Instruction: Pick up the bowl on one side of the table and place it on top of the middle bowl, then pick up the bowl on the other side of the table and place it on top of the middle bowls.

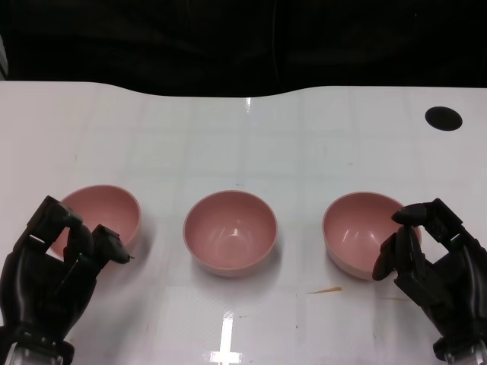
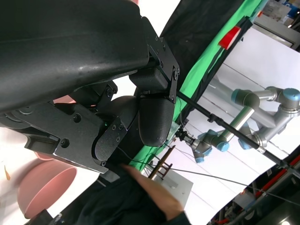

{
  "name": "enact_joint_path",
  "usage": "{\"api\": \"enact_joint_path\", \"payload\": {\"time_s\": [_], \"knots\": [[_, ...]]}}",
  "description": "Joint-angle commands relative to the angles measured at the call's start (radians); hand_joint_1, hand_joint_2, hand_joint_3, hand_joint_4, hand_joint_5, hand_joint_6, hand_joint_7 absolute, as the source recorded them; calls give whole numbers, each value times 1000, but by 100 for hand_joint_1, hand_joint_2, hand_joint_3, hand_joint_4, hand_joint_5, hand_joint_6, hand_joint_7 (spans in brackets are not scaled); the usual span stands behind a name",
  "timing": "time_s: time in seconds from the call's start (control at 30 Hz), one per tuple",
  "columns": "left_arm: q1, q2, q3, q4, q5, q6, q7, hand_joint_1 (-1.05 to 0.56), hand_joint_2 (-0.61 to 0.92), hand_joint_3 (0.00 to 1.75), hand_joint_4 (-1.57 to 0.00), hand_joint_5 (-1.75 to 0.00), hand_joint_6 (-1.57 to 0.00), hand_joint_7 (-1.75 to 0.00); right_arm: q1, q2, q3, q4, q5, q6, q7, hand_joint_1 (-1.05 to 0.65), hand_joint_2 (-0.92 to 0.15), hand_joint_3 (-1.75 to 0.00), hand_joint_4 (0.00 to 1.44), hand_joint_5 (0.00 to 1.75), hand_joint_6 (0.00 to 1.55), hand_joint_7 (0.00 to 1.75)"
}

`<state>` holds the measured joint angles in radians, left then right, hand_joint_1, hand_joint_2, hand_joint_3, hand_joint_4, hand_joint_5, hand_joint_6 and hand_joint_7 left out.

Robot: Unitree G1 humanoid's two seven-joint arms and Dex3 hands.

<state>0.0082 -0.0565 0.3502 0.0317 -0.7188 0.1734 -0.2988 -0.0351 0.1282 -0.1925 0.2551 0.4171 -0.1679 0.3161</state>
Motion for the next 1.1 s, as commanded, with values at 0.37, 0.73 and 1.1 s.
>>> {"api": "enact_joint_path", "payload": {"time_s": [0.37, 0.73, 1.1], "knots": [[-14, 20, 7, 27, 5, -24, -23, -14, 77, 135, -86, -175, -68, -175, 0, -6, -3, -12, 1, 2, -9, -9, -64, -100, 86, 175, 72, 153], [-19, 18, 11, 30, 3, -18, -13, -13, 77, 135, -87, -175, -69, -175, -8, -6, -8, 11, -3, -19, -3, -9, -64, -101, 87, 175, 72, 154], [-25, 15, 16, 38, 4, -23, -21, -13, 77, 135, -88, -175, -67, -175, -11, -7, -8, 13, -4, -17, -1, -9, -63, -102, 87, 175, 72, 153]]}}
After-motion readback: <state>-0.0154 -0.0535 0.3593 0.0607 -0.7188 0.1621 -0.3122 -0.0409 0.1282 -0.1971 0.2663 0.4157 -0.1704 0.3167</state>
